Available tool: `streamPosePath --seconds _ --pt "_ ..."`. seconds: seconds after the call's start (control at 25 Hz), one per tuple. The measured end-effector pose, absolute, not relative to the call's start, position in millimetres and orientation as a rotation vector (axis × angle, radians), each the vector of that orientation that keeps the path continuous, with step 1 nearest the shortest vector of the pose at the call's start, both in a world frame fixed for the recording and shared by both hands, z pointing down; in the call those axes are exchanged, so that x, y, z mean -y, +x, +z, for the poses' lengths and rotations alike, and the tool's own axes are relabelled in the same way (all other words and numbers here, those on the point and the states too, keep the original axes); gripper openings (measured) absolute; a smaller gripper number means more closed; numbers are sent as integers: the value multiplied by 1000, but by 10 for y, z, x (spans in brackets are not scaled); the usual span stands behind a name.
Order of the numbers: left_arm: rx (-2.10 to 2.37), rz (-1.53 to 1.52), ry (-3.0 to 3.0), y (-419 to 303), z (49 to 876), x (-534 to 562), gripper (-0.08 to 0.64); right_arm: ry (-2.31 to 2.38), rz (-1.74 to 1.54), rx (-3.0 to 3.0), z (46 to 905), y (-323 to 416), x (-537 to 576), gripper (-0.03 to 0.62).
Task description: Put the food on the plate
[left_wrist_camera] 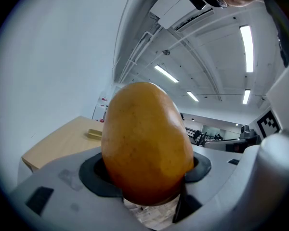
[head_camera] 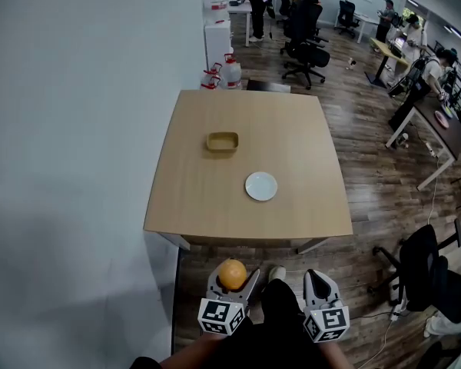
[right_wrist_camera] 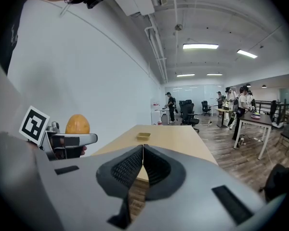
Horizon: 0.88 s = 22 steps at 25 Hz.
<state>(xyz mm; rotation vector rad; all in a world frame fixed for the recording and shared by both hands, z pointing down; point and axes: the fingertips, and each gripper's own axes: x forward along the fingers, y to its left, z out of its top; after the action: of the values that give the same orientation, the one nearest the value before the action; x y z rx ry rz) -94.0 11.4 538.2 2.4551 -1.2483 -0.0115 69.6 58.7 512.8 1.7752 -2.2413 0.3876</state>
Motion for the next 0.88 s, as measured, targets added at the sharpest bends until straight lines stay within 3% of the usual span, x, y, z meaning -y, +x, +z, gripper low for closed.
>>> streamPosePath --seconds 0.48,0.88 --pt "1362 84 2407 -1124 5681 851 302 1626 390 2385 5295 381 602 60" --pt "1351 191 2354 -715 6062 2002 302 1542 418 2421 5443 765 1849 60"
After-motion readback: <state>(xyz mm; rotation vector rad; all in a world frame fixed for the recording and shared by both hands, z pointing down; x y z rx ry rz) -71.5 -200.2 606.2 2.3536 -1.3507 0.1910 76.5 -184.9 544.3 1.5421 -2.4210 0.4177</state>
